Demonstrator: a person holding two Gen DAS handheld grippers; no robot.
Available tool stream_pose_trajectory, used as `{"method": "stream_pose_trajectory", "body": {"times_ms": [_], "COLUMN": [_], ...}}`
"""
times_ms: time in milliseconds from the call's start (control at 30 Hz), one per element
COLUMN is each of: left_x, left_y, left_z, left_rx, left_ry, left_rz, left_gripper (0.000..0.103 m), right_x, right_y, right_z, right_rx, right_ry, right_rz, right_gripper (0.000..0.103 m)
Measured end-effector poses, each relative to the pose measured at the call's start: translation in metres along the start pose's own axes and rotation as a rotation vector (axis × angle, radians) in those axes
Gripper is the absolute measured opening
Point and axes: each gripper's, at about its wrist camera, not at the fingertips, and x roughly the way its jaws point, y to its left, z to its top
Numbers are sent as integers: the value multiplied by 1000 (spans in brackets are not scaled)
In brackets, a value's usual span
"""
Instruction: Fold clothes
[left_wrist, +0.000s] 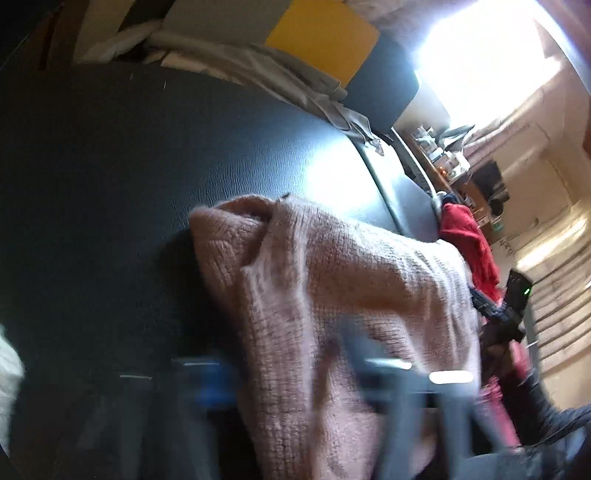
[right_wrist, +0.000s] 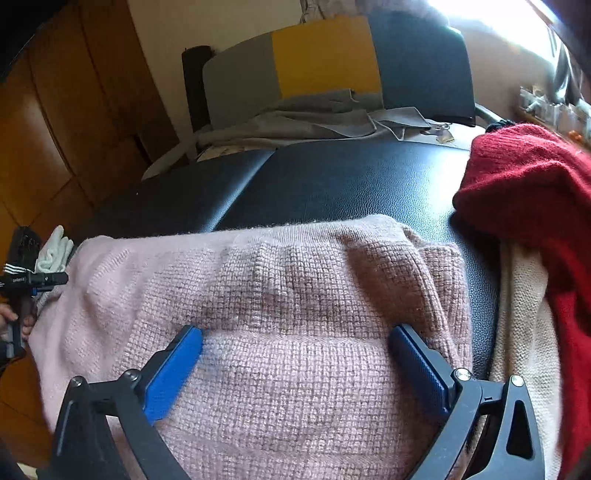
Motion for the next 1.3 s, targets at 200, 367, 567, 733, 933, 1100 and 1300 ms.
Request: {"method": "stream_pose_trajectory", "body": {"times_ms": [200,367,567,733,933,1100,1300], "left_x": [-7,-26,-46,-72,-71,-42,-3], "left_y": [3,5,-17,-51,-124,-186,-250], "left_z": [13,48,75,79,69,65,61], "left_rx": [-73,-69,-39,-42,-35,-59,-78], "left_ry": [-53,-65,-33,-52,-60,-74,-52], "left_rz": [56,146,164,72,-92,-253,-352], "left_gripper": [18,15,15,15,15,15,15], "right_x": [2,-5,-5,5,1,-2,-9], "right_y": [5,14,35,32,22,20,15], "right_z": [2,12,10,5,-14,-18,-23], "right_rx": [-22,-131,-361,-499,-483,-453,-437], "right_ry": [10,97,233,300,166,120,102], "right_rz": [-23,72,203,233,203,186,200], "right_gripper": [103,103,103,103,103,103,103]}}
